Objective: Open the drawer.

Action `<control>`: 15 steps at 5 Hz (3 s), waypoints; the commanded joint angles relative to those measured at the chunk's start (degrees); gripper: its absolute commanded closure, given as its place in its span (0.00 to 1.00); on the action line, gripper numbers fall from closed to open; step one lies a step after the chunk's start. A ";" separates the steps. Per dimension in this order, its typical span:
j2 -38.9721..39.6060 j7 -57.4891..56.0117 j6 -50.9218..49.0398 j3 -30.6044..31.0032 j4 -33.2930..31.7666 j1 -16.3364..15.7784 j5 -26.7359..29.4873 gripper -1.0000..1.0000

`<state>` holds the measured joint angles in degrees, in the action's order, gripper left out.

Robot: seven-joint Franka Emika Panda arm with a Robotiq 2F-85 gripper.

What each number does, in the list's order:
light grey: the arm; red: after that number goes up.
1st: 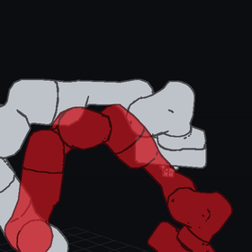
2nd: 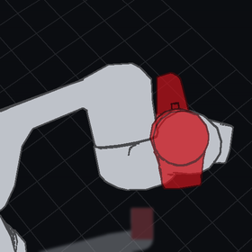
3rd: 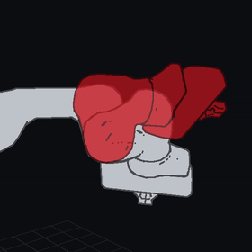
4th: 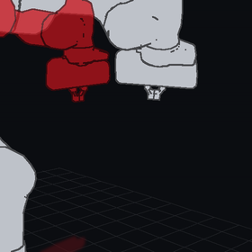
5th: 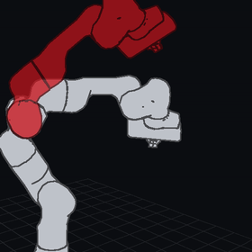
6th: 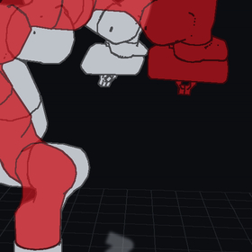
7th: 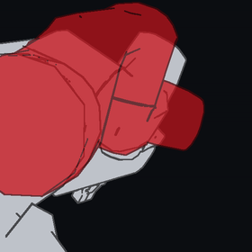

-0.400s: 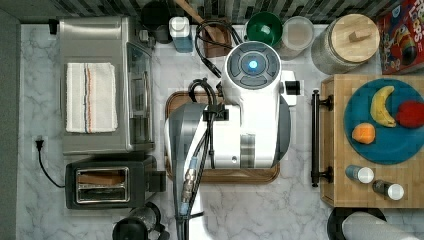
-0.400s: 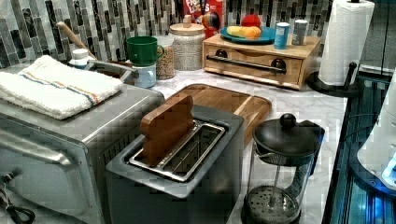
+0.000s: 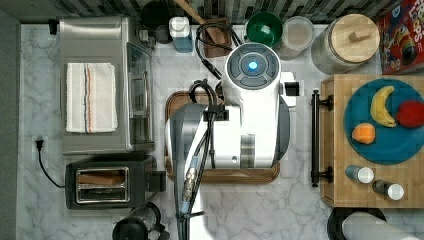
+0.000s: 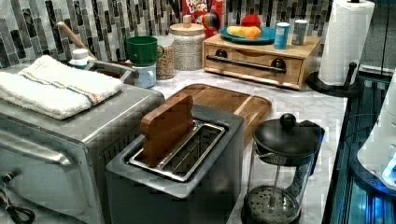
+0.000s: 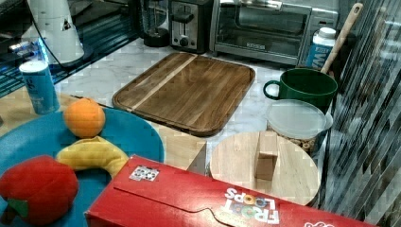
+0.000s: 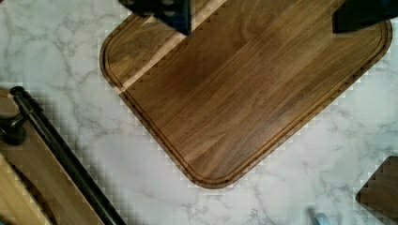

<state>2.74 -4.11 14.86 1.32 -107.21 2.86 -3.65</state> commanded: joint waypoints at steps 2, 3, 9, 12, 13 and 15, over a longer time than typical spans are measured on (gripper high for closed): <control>-5.70 -26.23 8.66 1.84 -11.09 5.90 -2.83 0.00; -5.60 -37.75 7.72 -1.06 -9.94 6.27 -3.95 0.00; 1.37 -59.13 25.97 -6.37 -14.01 13.78 -6.87 0.00; 6.91 -56.58 31.63 -7.66 -15.64 15.22 -8.03 0.00; 7.76 -55.59 33.56 -10.24 -16.79 14.41 -9.28 0.00; 10.85 -51.33 39.45 -9.78 -18.70 14.93 -9.89 0.00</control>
<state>13.02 -58.86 54.50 -8.07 -126.79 17.58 -14.16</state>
